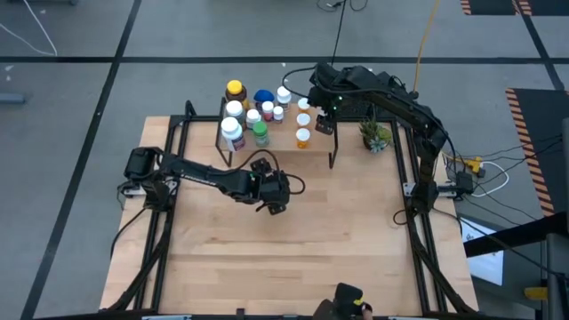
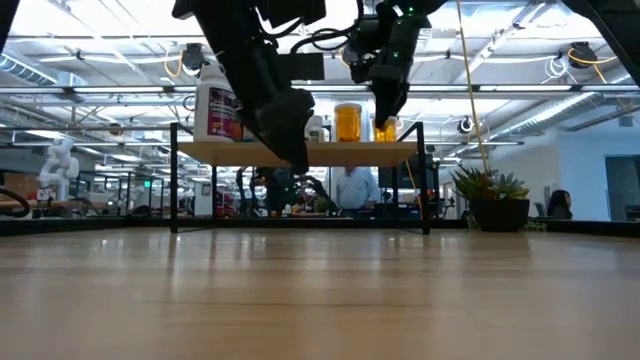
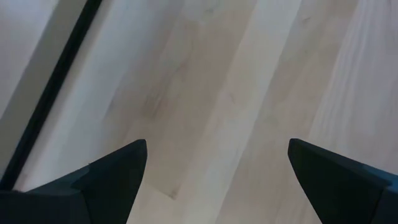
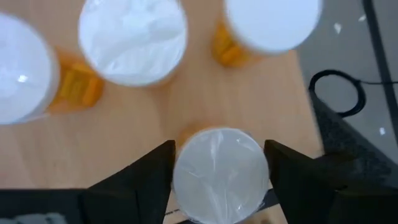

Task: Pick and place medicine bottles onto shelf by color
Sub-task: Put the orange pill bottle on the shelf, then return to Home Position

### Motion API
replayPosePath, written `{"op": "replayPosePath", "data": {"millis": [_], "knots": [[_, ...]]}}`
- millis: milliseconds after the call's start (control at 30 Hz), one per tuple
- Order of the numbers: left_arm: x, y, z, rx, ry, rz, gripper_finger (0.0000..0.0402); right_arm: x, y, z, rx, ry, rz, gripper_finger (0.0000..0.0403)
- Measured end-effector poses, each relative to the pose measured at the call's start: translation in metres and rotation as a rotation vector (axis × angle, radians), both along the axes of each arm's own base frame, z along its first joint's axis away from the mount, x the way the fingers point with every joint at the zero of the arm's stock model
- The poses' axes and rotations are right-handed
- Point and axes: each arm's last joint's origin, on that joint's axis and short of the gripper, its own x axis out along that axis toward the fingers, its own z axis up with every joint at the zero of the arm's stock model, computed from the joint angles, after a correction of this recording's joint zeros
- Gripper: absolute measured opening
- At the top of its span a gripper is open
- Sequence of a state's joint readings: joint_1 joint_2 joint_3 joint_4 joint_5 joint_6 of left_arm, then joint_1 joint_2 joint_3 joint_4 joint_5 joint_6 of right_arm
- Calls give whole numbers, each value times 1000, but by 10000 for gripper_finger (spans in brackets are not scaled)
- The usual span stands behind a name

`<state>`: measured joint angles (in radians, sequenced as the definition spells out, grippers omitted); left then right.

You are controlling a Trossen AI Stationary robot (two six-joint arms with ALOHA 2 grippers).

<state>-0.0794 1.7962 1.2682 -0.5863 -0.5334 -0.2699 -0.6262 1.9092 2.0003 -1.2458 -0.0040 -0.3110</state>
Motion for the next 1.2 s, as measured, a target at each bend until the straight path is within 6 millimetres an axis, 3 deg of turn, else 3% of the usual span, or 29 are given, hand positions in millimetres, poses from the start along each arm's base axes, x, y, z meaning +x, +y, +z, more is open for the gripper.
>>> {"op": "replayPosePath", "data": {"millis": [233, 433, 567, 733, 800, 900, 1033, 1200], "knots": [[2, 8, 1, 6, -15, 4, 395, -2, -4, 1, -19, -4, 26, 244], [12, 20, 7, 15, -122, 18, 395, -6, 0, 9, -34, -21, 33, 289], [21, 18, 14, 24, -223, -34, 394, -16, 9, 31, -65, -83, 10, 314], [17, 7, 32, 33, -270, -95, 357, -41, 46, 68, -32, -245, 38, 312], [6, 1, 47, 58, -303, -118, 324, -51, 68, 74, -22, -337, 80, 307], [-15, -4, 68, 85, -391, -159, 264, -61, 104, 68, -50, -494, 146, 296], [-60, -2, 81, 117, -570, -206, 184, -70, 153, 41, -76, -742, 271, 279], [-122, 8, 70, 103, -772, -291, 105, -77, 194, -7, -93, -993, 421, 252]]}}
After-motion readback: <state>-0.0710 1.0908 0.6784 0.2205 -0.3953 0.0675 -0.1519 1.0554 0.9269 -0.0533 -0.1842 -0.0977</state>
